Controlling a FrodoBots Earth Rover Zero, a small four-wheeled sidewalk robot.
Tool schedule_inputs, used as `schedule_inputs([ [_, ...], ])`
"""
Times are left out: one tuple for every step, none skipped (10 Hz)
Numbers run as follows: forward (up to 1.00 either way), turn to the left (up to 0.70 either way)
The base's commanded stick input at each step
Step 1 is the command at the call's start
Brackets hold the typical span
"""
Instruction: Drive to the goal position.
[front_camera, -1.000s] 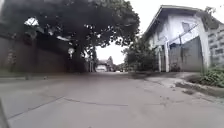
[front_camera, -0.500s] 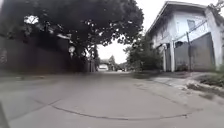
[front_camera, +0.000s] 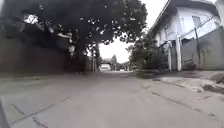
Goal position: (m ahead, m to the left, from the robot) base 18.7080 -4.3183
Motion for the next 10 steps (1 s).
schedule_inputs([
  [1.0, 0.0],
  [1.0, 0.0],
  [1.0, 0.0],
  [1.0, 0.0],
  [1.0, -0.2],
  [1.0, -0.18],
  [1.0, -0.05],
  [1.0, 0.0],
  [1.0, 0.0],
  [1.0, 0.0],
])
